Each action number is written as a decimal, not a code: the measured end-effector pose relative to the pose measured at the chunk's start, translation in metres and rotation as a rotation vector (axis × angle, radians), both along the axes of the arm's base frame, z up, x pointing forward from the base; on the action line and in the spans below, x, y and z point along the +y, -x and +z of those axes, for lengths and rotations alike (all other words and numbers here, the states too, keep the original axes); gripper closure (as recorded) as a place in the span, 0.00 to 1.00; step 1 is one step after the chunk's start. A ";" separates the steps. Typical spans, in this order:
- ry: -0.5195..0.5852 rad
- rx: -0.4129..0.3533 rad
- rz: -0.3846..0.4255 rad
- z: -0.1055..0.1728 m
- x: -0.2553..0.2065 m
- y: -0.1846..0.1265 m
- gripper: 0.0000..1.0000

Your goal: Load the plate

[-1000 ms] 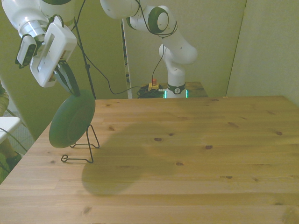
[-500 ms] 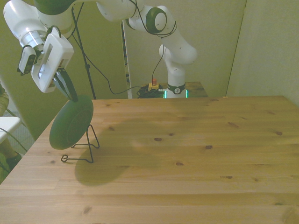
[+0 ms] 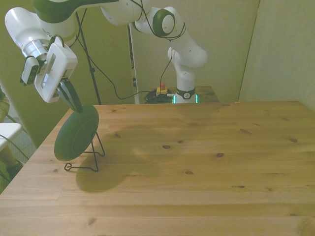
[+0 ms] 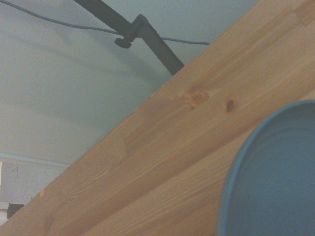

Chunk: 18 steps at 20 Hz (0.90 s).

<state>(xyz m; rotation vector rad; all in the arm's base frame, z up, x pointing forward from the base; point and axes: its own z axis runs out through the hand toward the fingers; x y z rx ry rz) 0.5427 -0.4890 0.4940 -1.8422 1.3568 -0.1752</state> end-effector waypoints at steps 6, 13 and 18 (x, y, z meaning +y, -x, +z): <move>0.001 -0.007 0.006 -0.005 -0.001 -0.007 1.00; -0.004 -0.027 0.035 0.002 0.010 -0.017 1.00; -0.018 -0.034 0.057 0.006 0.022 -0.023 1.00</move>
